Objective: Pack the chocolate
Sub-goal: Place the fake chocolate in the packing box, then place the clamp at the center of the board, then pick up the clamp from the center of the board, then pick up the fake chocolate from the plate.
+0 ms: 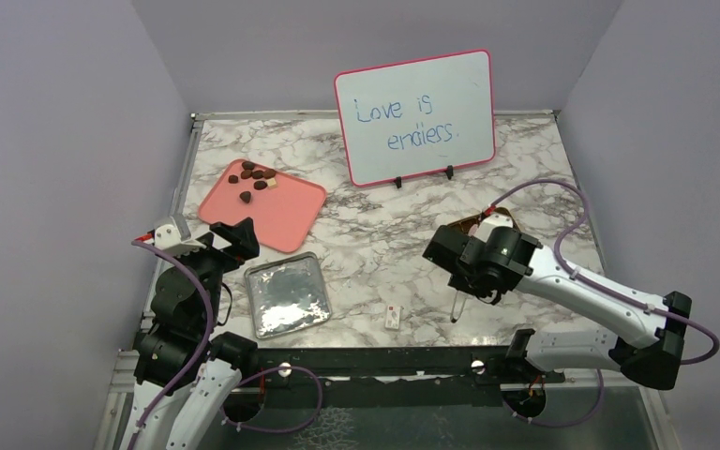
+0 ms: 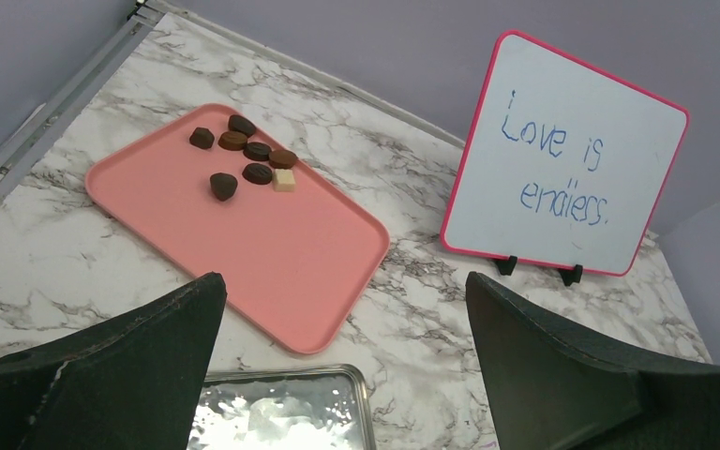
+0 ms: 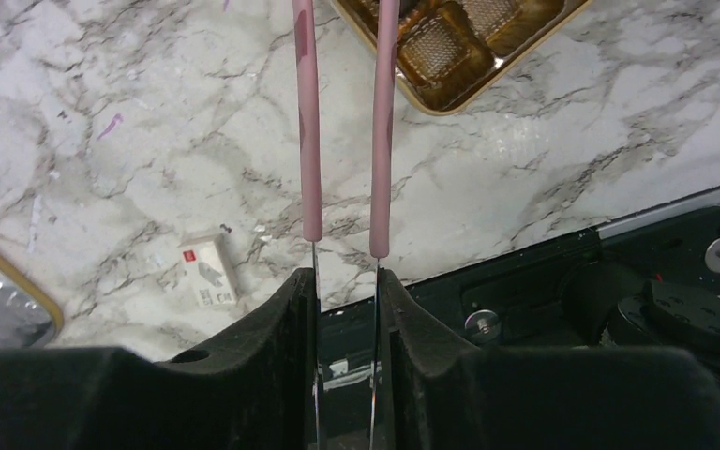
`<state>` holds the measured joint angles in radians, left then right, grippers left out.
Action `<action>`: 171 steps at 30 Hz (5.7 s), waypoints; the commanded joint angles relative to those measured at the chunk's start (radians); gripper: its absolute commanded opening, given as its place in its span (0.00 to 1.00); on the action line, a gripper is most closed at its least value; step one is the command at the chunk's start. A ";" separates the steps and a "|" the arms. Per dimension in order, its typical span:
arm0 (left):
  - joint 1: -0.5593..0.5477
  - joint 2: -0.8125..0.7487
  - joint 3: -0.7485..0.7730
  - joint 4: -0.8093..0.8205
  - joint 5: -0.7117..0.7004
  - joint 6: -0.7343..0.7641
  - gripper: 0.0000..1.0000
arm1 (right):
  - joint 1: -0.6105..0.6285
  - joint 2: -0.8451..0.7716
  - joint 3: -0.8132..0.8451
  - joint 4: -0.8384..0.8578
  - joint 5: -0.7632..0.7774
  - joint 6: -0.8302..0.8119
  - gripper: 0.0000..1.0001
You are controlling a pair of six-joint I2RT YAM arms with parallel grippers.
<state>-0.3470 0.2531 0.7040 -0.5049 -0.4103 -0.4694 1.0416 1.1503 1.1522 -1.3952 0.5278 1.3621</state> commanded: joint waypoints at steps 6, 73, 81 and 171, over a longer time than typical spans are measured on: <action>-0.003 0.007 -0.007 0.012 0.018 0.014 0.99 | -0.197 0.040 -0.067 -0.015 0.037 -0.015 0.31; -0.003 0.253 0.018 0.003 0.207 -0.033 0.99 | -0.228 0.532 -0.240 1.457 -0.475 -1.300 0.47; -0.003 0.360 0.009 0.025 0.314 -0.076 0.99 | -0.227 0.558 -0.294 1.522 -0.434 -1.286 0.63; 0.020 0.178 0.317 0.005 0.080 -0.063 0.99 | -0.101 1.105 0.703 1.296 -0.573 -1.411 0.40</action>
<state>-0.3328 0.4587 0.9794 -0.5140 -0.3233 -0.5163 0.9092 2.1914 1.7767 -0.1242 -0.0406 -0.0341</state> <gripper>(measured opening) 0.989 0.400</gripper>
